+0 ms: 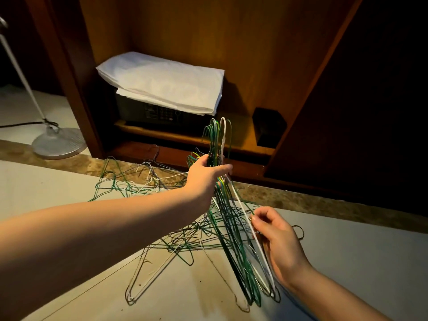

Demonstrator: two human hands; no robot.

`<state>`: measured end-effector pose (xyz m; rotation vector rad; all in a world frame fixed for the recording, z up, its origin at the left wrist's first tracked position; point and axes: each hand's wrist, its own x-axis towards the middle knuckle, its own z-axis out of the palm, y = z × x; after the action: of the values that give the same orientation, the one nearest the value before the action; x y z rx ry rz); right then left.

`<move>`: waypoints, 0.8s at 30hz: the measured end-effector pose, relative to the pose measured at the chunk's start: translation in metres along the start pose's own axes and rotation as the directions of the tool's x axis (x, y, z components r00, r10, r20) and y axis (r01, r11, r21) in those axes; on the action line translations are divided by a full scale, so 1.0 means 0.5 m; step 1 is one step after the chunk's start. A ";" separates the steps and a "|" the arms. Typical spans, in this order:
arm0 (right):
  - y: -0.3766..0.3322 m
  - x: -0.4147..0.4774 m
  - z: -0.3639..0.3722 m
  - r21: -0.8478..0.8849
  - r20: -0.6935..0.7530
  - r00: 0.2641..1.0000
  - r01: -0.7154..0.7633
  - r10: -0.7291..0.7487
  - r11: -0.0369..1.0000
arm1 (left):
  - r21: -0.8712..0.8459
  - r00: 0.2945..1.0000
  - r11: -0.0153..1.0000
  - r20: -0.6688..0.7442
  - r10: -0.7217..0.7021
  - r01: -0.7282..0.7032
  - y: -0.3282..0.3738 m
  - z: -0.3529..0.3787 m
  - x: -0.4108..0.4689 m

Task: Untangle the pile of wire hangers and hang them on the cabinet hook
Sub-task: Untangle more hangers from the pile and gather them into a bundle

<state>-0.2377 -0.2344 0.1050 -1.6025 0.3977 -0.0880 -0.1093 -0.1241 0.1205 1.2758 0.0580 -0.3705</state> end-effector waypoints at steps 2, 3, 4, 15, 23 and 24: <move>0.004 0.001 0.002 -0.007 0.015 1.000 0.005 -0.005 1.000 | 0.024 1.000 1.000 0.008 0.002 -0.002 -0.007 -0.003 0.000; 0.007 0.002 0.002 -0.020 0.026 1.000 0.006 -0.006 1.000 | 0.028 1.000 1.000 0.019 0.002 -0.003 -0.010 -0.003 -0.001; 0.010 0.003 0.002 -0.041 0.040 0.999 0.002 -0.001 0.999 | 0.027 1.000 1.000 0.026 0.002 -0.003 -0.012 -0.002 -0.002; 0.036 0.023 0.004 -0.335 0.203 0.959 -0.122 0.199 0.934 | 0.164 0.997 0.986 0.060 -0.048 0.037 -0.073 0.014 -0.012; 0.037 0.163 0.073 -0.823 0.214 0.956 0.065 0.202 0.564 | 0.149 0.995 0.985 -0.066 -0.075 0.085 -0.097 0.002 0.056; 0.038 0.174 0.078 -0.845 0.218 0.953 0.077 0.209 0.529 | 0.125 0.994 0.988 -0.069 -0.088 0.096 -0.094 0.000 0.065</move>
<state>-0.1488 -0.2245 0.0675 -2.5406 0.2663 0.4952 -0.0930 -0.1433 0.0690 1.4147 0.1491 -0.4184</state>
